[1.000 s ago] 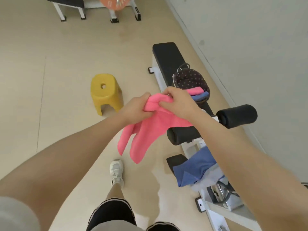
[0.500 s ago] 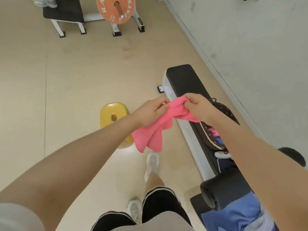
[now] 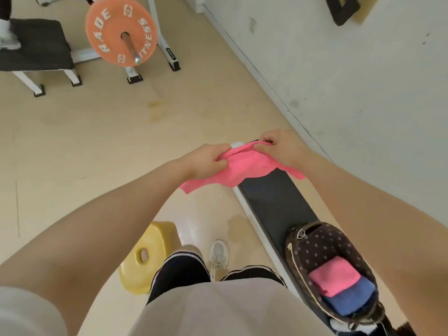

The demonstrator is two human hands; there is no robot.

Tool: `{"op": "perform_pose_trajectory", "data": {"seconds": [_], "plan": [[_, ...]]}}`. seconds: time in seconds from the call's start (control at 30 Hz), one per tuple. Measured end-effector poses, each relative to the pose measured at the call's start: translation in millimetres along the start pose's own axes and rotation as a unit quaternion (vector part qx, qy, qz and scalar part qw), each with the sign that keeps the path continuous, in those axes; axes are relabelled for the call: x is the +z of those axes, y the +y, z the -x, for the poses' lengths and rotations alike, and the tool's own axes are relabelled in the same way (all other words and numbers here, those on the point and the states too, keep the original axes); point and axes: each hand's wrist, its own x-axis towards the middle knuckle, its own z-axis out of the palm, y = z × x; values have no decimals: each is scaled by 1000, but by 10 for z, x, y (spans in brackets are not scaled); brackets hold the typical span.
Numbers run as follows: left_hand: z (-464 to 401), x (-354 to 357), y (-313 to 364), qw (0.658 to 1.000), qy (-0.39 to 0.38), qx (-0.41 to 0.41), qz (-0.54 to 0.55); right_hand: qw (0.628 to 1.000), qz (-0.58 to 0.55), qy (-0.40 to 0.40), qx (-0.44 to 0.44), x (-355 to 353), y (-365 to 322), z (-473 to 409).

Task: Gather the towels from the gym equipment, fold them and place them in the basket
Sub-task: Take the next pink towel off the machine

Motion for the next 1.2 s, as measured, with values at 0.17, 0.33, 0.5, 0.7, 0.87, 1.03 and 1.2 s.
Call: {"op": "perform_pose_trajectory", "data": {"seconds": [0.17,0.33,0.5,0.7,0.87,1.03,1.2], "plan": [[-823,-447,-37,997,-52,27,-54,996,28,-56,59,-352,159,-508],[-1650,-631,137,965,-90,136,-206,984,63,26,164,-452,522,-889],[-2411,-695,264,918,-126,251,-281,943,42,99,314,-438,868,-947],[-3063,-625,134,855,-260,316,-319,863,6,92,497,51,1065,-1020],[-3218,-471,-163,830,-399,243,-305,857,-212,61,465,573,1004,-964],[-3157,-333,-327,820,-516,127,-212,799,-427,139,399,765,917,-904],[-3277,-36,-497,808,-562,47,-170,754,-531,125,366,941,1088,-875]]}}
